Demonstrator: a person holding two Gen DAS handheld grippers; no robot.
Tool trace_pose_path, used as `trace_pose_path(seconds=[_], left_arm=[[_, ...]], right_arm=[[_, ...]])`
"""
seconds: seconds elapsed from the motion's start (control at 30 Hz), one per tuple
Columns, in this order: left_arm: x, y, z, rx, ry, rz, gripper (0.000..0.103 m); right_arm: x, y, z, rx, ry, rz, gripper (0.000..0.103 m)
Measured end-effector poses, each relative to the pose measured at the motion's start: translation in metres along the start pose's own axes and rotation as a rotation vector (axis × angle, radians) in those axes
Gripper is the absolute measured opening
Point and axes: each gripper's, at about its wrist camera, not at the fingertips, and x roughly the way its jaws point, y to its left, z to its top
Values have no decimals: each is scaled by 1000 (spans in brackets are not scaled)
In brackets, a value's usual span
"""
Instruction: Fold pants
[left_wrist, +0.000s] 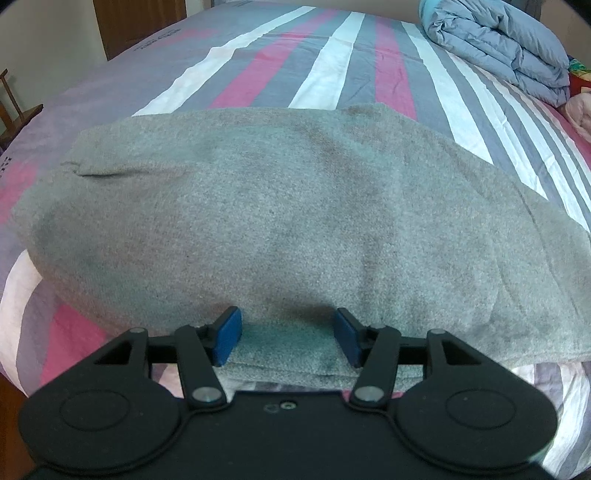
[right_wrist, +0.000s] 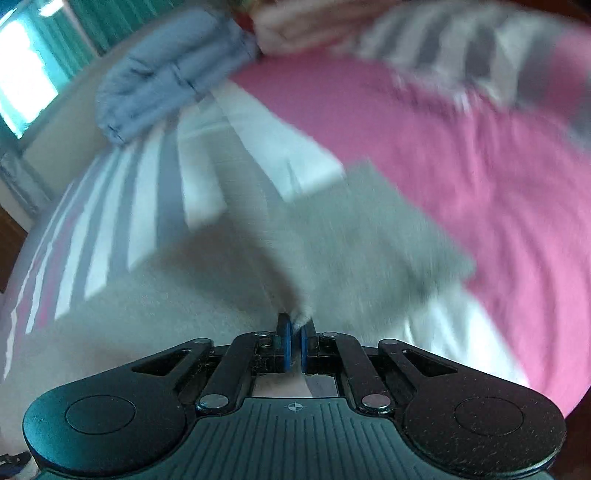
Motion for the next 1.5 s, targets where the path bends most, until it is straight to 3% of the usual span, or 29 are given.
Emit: trace_pose_path(seconds=[0.03,0.07,0.1,0.17,0.27,0.33,0.37,0.4,0.5,0.63,0.7,0.77,0.87,0.93,1.0,1.03,1.27,1.33,1.4,1.5], left_arm=[[0,0,0,1,-1,2,48],[0,-1,0,3,-3,6,48],[0,-2,-1,5,-4,9,48],[0,-3,-1,5,-5,15,48],[-1,-4,-1,7,-4,17,48],[-2,-5,0,9,-4,18,48],[-2,-5,0,10,-5,18,49],[-1,-4,0,12,-7,21,51],[0,-3,1,26,-7,25,51],[4,5,7,41,4,25,52],[6,11,10,42,8,36,52],[7,14,12,48,13,48,52],[5,16,12,53,15,53,51],[3,17,10,58,7,57,51],[2,16,7,59,-1,65,51],[2,14,6,62,-4,72,51],[0,12,2,68,-13,91,51],[-1,12,-1,72,-20,94,52],[2,10,0,78,-26,100,52],[2,7,0,79,-23,109,52]], right_arm=[[-1,-5,3,31,-12,33,9],[-1,-9,7,64,-21,64,25],[-2,-14,11,97,-31,94,51],[-3,-24,21,162,-59,124,71],[-2,-50,26,345,-69,169,71],[4,-66,25,454,-64,188,64],[5,-68,28,466,-62,173,39],[9,-69,30,468,-41,177,5],[4,-65,38,488,-35,210,5],[-33,-52,55,322,-145,237,5],[-24,-58,41,278,-90,170,5],[-5,-75,22,318,-7,115,5],[-2,-78,20,330,-13,139,5],[-9,-80,22,348,-16,158,17],[-22,-88,18,385,-51,172,53],[-29,-92,15,388,-59,146,54],[-20,-115,13,550,-89,201,54],[-7,-118,17,617,-97,221,42],[11,-118,19,648,-53,230,20],[14,-113,30,658,-33,244,10]])
